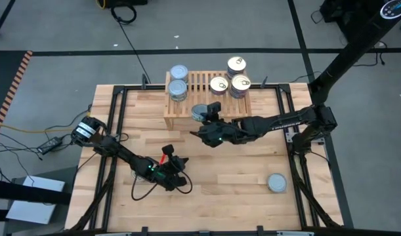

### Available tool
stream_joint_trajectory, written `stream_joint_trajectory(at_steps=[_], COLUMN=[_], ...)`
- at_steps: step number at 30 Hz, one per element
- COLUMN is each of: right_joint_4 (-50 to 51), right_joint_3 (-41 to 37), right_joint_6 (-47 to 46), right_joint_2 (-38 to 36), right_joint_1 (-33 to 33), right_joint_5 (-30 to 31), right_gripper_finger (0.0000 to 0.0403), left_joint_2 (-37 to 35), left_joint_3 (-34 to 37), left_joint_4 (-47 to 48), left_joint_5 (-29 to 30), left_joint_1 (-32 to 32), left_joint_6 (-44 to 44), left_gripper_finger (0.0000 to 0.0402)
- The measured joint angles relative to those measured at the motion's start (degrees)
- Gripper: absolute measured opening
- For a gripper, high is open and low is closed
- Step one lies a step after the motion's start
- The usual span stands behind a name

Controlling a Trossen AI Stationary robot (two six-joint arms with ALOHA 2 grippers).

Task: Stack canned seafood by type on shelf
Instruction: Put the green tuna can on the shelf

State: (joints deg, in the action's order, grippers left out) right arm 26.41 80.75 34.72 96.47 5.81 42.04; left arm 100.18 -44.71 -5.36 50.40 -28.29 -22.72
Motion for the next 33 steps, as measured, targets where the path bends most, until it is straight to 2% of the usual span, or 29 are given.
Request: stream_joint_trajectory(at_steps=[22, 33], right_joint_4=[1.6, 1.6], right_joint_3=[0.0, 0.0], right_joint_6=[0.9, 2.5], right_joint_2=[0.0, 0.0], right_joint_1=[-6.0, -8.1], right_joint_5=[-4.7, -4.9], right_gripper_finger=[0.0147, 0.0147], left_joint_2=[0.0, 0.0], left_joint_3=[0.0, 0.0], left_joint_4=[-0.3, -0.5], left_joint_5=[-1.1, -1.1], left_joint_1=[0.0, 0.0], left_joint_6=[0.0, 1.3], left_gripper_finger=[0.0002, 0.0002])
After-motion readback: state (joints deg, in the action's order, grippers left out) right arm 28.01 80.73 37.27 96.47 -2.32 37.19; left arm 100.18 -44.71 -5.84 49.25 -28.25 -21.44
